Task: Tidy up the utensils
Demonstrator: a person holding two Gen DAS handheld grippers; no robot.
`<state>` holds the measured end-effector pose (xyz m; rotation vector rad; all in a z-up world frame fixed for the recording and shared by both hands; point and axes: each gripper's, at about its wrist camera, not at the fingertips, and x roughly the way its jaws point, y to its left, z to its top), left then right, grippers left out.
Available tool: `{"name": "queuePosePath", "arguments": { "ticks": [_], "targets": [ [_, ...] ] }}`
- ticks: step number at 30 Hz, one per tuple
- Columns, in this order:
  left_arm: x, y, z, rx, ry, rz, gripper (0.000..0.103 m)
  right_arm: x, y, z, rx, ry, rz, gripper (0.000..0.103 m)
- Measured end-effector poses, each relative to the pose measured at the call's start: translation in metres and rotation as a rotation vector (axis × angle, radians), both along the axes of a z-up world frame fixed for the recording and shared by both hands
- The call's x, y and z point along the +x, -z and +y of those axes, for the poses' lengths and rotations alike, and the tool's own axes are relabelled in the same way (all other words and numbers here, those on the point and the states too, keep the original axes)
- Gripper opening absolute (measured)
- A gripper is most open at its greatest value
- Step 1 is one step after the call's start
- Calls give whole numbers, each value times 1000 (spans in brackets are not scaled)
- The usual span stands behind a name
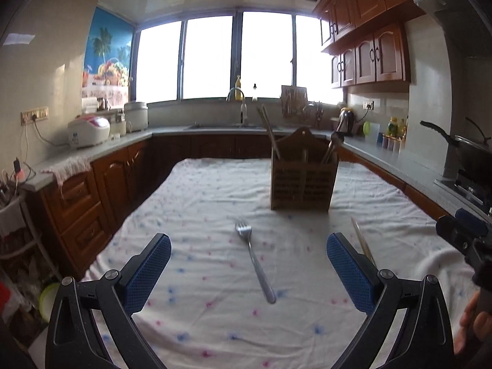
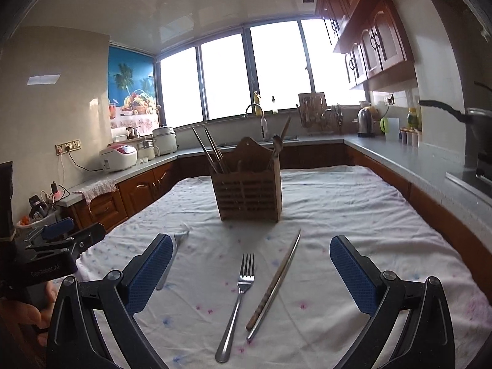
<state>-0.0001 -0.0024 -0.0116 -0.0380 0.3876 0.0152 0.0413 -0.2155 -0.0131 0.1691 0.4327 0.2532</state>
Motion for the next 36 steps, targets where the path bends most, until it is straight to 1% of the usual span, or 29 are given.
{"name": "queuePosePath", "arguments": {
  "ticks": [6, 12, 14, 18, 29, 36],
  "targets": [
    [4, -9, 2, 10, -26, 4, 102, -7, 11, 0, -2, 9, 0, 103],
    [5, -4, -2, 25, -29, -5, 102, -9, 11, 0, -4, 7, -5, 103],
    [4, 3, -3, 35, -29, -11, 102, -10, 10, -1, 0, 6, -12, 103],
    [1, 4, -6, 51, -26, -24, 102, -13, 7, -2, 3, 5, -27, 103],
    [-3, 11, -2, 52, -45, -47, 102, -18, 6, 0, -10, 6, -58, 103],
    [-2, 14, -1, 49, -40, -53, 102, -18, 9, -2, -9, 15, -62, 103]
  ]
}}
